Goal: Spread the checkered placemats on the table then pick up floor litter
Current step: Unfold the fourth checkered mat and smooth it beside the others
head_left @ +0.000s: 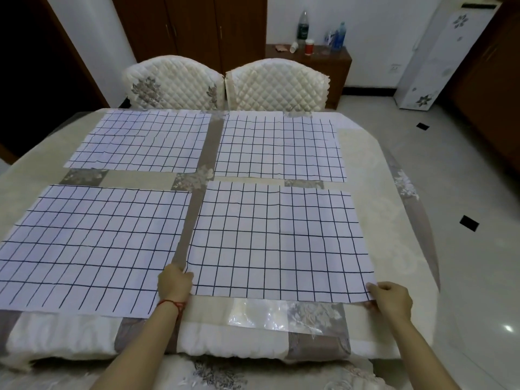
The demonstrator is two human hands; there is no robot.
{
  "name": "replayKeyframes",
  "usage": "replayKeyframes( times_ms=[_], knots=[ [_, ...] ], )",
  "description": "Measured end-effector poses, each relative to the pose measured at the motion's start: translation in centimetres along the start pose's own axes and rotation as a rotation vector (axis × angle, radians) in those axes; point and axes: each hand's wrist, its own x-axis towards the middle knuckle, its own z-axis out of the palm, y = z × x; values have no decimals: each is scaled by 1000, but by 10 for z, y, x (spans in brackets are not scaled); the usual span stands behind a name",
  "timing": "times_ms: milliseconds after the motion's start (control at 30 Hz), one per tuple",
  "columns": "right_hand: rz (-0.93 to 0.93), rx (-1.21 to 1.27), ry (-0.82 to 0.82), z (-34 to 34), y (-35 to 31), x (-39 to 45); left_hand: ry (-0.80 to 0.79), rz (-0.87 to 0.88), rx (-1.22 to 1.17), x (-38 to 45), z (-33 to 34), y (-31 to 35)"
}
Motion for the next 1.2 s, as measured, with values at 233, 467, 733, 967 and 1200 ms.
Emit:
replayKeyframes(
  times_ms=[233, 467, 733, 967, 1200],
  knots=[
    [-30, -48, -27, -6, 16, -5, -20, 60, 53, -12, -11, -16],
    [-50, -91, -31, -5, 20, -11, -17, 65, 86, -14, -13, -24],
    [-37, -326, 111, -4, 17, -18, 58, 95, 170, -24, -16, -20],
    [-460, -404, -4, 52, -45, -18, 13, 553, 357, -24, 34, 45],
    [-874, -695, -295, 150, -78, -10, -303, 790, 609, -7, 116, 102]
  ],
)
